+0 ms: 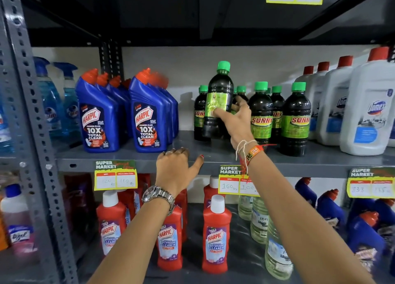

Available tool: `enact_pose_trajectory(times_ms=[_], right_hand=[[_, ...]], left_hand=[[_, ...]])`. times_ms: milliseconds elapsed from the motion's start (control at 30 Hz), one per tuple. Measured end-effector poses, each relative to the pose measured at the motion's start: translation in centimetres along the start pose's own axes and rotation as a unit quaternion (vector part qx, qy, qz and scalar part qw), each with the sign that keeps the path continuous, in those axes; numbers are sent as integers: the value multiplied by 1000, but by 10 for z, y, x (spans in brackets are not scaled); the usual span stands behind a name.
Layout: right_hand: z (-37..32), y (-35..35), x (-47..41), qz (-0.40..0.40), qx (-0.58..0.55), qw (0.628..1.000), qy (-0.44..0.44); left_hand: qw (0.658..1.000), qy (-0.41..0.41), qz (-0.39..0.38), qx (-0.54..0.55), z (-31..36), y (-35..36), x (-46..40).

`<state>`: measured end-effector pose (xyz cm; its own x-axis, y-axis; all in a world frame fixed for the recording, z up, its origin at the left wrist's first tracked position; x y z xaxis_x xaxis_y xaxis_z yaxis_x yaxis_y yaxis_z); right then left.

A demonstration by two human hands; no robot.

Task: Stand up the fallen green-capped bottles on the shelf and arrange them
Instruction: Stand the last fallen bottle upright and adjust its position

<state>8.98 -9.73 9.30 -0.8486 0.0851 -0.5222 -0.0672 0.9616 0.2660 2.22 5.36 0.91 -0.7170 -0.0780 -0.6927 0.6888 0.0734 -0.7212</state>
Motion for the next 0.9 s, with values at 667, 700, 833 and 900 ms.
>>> enact_pose_trajectory(times_ms=[667,700,833,900], right_hand=[[32,13,8,-74,282,954,-70],[30,14,10,-60,330,937,-93],[31,13,9,-30,357,929,-96],[36,10,3,-51,300,951,-48]], left_hand=[[1000,-23,16,-10,1,-3,0],[1000,-23,15,-10,1,-3,1],[1000,-23,17,-5,2,-3,1],[1000,-23,16,-5,2,-3,1]])
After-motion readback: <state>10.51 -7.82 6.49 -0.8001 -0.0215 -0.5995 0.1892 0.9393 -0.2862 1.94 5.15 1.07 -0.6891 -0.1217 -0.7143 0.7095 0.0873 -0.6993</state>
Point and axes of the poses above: each hand's wrist, its own x-axis away from the middle knuckle, its own y-axis out of the palm, z = x × y, the point moved 6 cm from there along -x, towards the middle knuckle, and after that the axes turned 6 degrees about -x, right-handed, at the moved point
